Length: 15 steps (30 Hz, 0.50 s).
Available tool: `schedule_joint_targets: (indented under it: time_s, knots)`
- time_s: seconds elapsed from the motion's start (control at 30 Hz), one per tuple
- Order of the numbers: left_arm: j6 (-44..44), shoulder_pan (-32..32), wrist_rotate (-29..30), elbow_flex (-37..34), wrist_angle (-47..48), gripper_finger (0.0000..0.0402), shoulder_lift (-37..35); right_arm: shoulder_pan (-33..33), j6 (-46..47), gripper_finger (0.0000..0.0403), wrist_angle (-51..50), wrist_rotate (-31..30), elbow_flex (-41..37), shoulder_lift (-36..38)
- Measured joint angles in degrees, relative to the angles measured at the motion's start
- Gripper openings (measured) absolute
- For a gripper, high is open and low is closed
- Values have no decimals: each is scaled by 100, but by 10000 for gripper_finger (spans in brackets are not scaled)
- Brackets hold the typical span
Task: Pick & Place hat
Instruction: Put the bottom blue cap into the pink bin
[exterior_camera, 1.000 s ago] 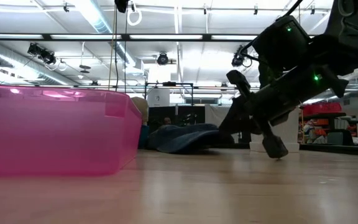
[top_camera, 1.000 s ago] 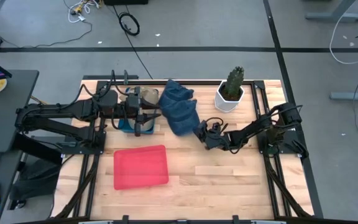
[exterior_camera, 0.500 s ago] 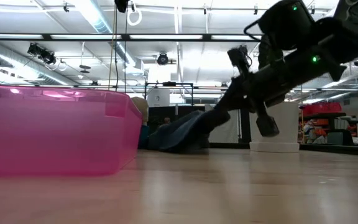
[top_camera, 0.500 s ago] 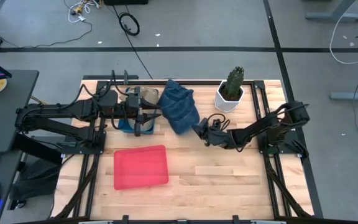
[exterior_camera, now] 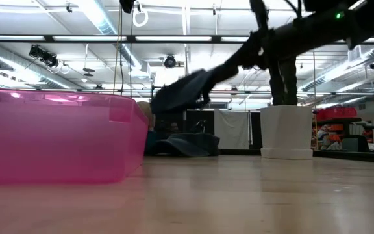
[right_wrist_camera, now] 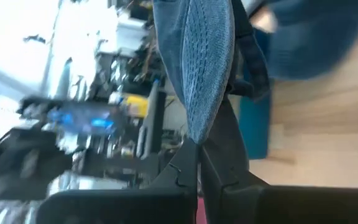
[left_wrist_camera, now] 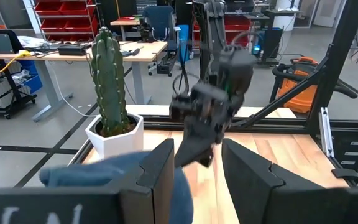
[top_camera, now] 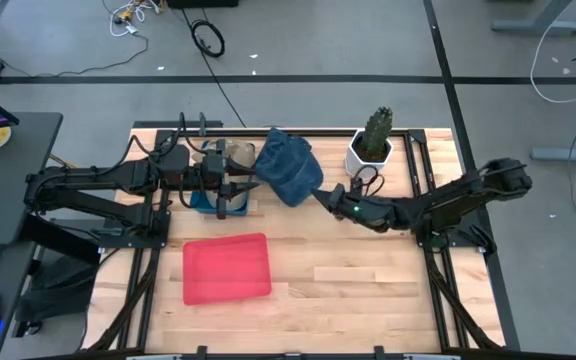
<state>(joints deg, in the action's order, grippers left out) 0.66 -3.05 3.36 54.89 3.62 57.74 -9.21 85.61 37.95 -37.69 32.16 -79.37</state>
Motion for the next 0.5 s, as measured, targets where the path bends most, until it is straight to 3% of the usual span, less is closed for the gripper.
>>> schedule_joint_targets:
  time_s: [0.27,0.37,0.5]
  knots:
    - [-509,-55,-1,-2,-14,138,-6,0,-1594,0,-63,806,0,1022]
    - [-1294,-213,9,-2,-30,138,-11,2,-2012,0,-89,1166,0,1380]
    - [-2999,-603,109,-2,-19,138,-11,2,-2311,0,-206,1630,0,1838]
